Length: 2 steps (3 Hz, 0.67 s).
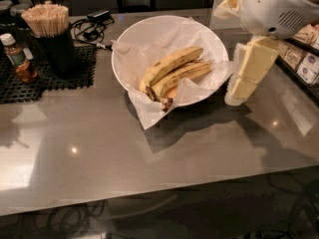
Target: Pick banana from white bowl
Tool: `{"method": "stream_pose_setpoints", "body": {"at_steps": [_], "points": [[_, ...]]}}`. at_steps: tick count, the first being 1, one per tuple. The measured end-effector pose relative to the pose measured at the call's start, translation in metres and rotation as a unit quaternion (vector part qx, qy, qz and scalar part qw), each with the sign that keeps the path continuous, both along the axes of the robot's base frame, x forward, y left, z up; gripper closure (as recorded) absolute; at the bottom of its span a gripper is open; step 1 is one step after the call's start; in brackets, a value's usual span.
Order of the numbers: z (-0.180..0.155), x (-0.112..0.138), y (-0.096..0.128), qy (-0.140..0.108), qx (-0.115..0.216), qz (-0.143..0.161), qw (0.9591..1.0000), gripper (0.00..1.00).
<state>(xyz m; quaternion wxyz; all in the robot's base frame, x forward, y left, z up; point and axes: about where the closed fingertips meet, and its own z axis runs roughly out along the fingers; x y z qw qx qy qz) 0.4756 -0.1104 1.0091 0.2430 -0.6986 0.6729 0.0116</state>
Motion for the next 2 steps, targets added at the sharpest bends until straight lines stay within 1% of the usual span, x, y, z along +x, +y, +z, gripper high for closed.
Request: {"method": "stream_pose_setpoints", "body": {"at_steps": [1,2], "points": [[0.002,0.012,0.032,-0.003,0.039,0.046,0.9982,0.0],[-0.012,0.031,0.053,0.022,0.054,0.07,0.9958,0.0]]}}
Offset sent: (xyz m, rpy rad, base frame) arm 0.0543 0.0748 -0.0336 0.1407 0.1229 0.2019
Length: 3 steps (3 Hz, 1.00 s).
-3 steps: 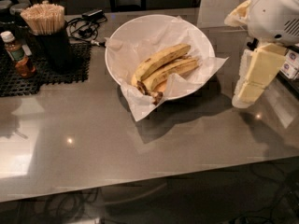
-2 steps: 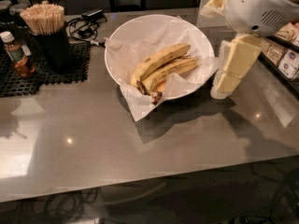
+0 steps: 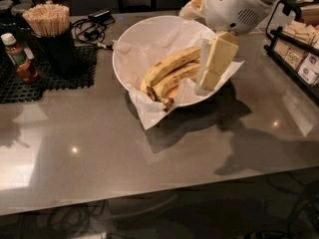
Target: Pick banana from white bowl
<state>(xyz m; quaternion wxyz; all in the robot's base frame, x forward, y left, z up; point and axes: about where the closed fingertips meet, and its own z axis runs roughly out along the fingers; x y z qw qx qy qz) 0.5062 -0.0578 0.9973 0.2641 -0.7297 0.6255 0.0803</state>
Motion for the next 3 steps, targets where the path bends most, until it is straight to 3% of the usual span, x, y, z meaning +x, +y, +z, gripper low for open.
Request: {"method": "stream_pose_setpoints", "body": {"at_steps": [3], "points": [[-0.055,0.068,0.046,0.075,-0.025,0.027,0.9965,0.0]]}}
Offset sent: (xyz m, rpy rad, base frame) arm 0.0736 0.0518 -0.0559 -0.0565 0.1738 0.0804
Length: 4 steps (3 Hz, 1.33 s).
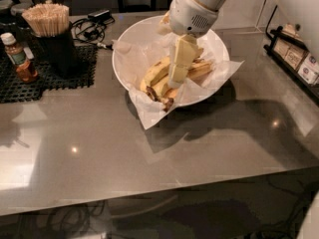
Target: Pick banana from white bowl
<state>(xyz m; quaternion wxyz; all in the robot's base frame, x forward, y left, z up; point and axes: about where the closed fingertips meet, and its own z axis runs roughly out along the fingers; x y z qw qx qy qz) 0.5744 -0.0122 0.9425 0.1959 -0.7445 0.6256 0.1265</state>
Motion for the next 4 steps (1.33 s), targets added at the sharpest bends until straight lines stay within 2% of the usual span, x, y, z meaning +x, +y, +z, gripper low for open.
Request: {"method": "stream_pose_setpoints", "body": {"at_steps": [1,3,4], "points": [[-0.02,0.022,-0.002,0.022,-0.01,-0.015,0.9996,0.0],[-0.067,0.05,-0.025,0.069,-0.029,-0.054,0.9957,0.0],[-0.069,0.055,-0.021,0.063,-0.024,-0.056,0.9961,0.0]]}}
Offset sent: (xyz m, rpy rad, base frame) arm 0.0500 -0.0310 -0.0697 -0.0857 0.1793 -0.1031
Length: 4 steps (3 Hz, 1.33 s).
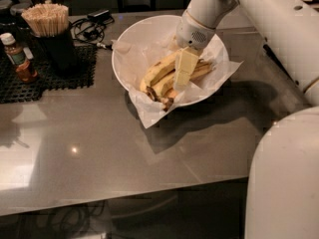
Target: Pick banana from white bowl
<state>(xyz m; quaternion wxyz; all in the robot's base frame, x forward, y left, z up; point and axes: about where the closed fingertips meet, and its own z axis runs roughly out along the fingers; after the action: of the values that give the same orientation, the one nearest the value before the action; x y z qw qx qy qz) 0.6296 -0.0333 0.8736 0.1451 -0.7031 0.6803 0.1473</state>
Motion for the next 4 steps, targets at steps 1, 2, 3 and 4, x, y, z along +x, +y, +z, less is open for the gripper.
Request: {"method": "stream_pose_setpoints", "body": {"at_steps": [1,2,3,4], "points": [[0.0,0.0,0.0,0.0,0.0,0.0,1.0,0.18],[0.0,0.0,0.0,0.0,0.0,0.0,1.0,0.42],[0.0,0.0,0.0,0.0,0.0,0.0,1.0,0.64],[0.0016,0.0001,0.0,0.0,0.0,0.0,1.0,0.88]]}}
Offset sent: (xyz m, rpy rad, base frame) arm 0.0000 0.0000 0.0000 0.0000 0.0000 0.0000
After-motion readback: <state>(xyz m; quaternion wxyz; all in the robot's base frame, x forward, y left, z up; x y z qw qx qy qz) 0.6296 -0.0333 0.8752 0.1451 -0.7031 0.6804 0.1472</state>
